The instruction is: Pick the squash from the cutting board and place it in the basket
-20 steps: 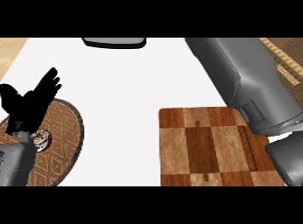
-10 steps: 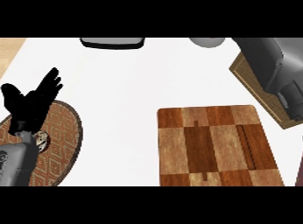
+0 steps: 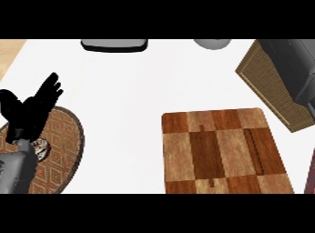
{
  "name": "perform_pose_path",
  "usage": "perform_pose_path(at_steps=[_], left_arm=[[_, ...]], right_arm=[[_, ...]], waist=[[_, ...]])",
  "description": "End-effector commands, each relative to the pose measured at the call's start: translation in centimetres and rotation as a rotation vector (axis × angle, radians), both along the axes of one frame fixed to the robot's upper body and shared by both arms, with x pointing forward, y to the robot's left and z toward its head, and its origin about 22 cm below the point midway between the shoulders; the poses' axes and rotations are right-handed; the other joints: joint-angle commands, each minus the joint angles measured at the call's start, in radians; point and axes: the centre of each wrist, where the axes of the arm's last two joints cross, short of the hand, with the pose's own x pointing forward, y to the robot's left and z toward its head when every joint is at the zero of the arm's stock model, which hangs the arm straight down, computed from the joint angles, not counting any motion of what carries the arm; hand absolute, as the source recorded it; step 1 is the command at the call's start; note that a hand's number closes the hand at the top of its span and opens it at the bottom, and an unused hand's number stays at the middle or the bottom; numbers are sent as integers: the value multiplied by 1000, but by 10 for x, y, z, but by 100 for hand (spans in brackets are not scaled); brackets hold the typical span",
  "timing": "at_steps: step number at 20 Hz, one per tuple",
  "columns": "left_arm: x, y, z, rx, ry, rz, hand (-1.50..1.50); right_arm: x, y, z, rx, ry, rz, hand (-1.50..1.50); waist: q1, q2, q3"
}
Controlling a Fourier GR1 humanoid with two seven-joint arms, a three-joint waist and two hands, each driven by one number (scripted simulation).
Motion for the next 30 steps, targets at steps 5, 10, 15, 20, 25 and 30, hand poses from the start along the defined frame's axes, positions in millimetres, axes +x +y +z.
perform_pose_path(at_steps=[5, 10, 15, 20, 25, 30], left_arm=[[-2, 13, 9, 4, -7, 7, 0], [3, 5, 5, 13, -7, 6, 0], [-3, -7, -10, 1, -10, 7, 0], [-13, 9, -7, 4, 1, -21, 0], [1, 12, -7, 6, -12, -8, 0], [-4, 26, 4, -4, 3, 42, 0]], right_arm=[[-8, -41, -41, 63, -81, -33, 150], [-16, -89, -47, 52, -155, -215, 150], [-24, -91, -87, 126, -104, -211, -150], [-26, -94, -88, 100, -127, -116, -150], [-25, -106, -64, 127, -306, -166, -150], [-38, -141, -37, 215, -537, -255, -150]], waist=[[-6, -2, 1], [-13, 1, -1], [1, 3, 1], [8, 2, 1], [4, 5, 1], [-43, -16, 1]])
